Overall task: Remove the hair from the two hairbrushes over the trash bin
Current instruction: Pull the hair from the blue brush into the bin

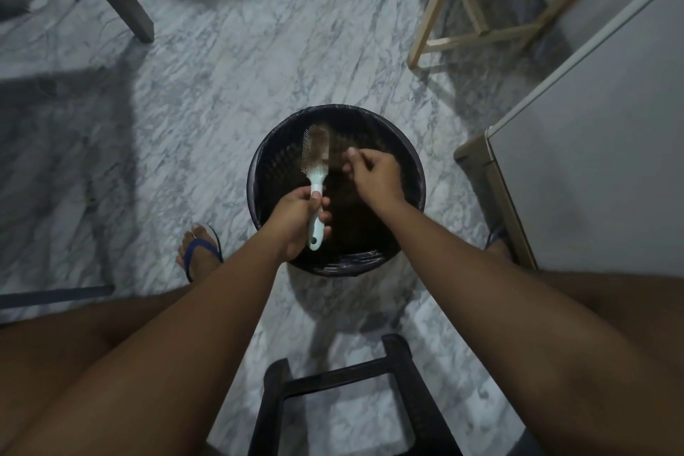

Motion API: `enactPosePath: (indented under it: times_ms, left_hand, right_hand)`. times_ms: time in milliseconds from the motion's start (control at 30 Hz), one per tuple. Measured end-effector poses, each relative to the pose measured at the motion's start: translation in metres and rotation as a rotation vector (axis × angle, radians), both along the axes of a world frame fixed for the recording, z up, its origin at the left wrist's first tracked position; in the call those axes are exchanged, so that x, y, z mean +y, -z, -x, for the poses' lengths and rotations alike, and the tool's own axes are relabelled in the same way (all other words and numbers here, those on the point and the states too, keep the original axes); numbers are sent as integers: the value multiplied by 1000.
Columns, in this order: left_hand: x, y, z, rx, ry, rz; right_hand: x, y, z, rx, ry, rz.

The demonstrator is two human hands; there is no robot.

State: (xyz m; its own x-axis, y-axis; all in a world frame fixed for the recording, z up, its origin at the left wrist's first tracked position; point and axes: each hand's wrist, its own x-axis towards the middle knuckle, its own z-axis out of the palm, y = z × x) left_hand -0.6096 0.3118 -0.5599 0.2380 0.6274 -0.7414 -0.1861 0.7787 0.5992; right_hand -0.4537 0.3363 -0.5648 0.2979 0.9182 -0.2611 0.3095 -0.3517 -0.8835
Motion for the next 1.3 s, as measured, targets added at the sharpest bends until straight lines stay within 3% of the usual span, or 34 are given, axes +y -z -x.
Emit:
enactPosePath:
  times_ms: [167,333,400,500,567,767,900,1033,1300]
  left_hand:
    - [1,2,-2,23,-150,78]
    - [0,12,8,47,-272,133]
    - [-2,13,9,55,-242,107]
    - [-4,10,7,100,-159,47]
    - [-3,8,6,151,-84,13]
    - [-4,3,7,150,37,-16]
    - [-5,1,7,131,87,-37]
    - [-5,0,5,115,76,-19]
    - [-4,1,-10,112,-25,24]
  right_hand:
    - [-3,-7,-8,-94,194,-199]
    - [-3,-21,-17,-126,520,-368]
    - [-6,-19,-19,-168,362,-193]
    - [-13,-8,-20,-232,-100,335]
    - [-18,-5,-17,-262,-288,485]
    - [-16,-9,4,-11,-227,167]
    - [-15,-7,5,-160,-236,46]
    - [-18,-6,1,-164,-136,-68]
    - [-26,-16,-1,-276,8,-559]
